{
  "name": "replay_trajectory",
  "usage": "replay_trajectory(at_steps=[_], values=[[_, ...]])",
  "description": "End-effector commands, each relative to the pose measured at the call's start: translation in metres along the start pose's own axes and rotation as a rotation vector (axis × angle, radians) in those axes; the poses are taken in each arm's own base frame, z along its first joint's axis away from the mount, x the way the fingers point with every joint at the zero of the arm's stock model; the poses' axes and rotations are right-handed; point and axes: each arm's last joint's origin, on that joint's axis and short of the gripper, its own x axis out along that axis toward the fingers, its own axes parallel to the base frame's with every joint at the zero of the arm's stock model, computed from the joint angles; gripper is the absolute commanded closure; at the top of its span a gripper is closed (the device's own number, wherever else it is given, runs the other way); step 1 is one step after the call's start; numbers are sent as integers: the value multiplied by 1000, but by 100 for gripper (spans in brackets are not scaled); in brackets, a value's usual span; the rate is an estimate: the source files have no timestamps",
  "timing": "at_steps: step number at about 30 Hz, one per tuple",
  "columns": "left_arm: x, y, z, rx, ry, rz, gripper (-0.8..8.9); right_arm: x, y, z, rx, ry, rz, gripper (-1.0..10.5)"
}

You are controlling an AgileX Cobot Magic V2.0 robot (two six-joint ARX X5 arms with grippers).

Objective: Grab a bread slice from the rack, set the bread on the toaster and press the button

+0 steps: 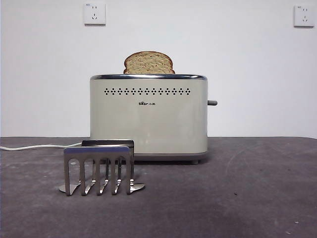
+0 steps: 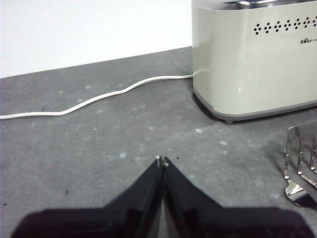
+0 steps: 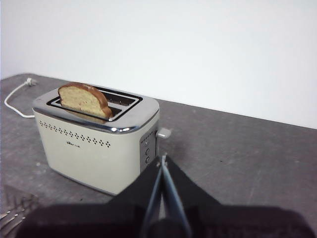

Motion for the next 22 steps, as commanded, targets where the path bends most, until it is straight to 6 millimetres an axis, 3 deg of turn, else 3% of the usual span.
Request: replay_trajectory(at_steps=[1,10,22], values=[[1,0,-4,-13,10,2,817,9,2,-41,58,-37,-8,946],[1,0,-4,-13,9,2,817,16,5,-120,122,22,-131,946],[1,0,-4,-13,9,2,817,18,8,-165,194,65,-184,946]])
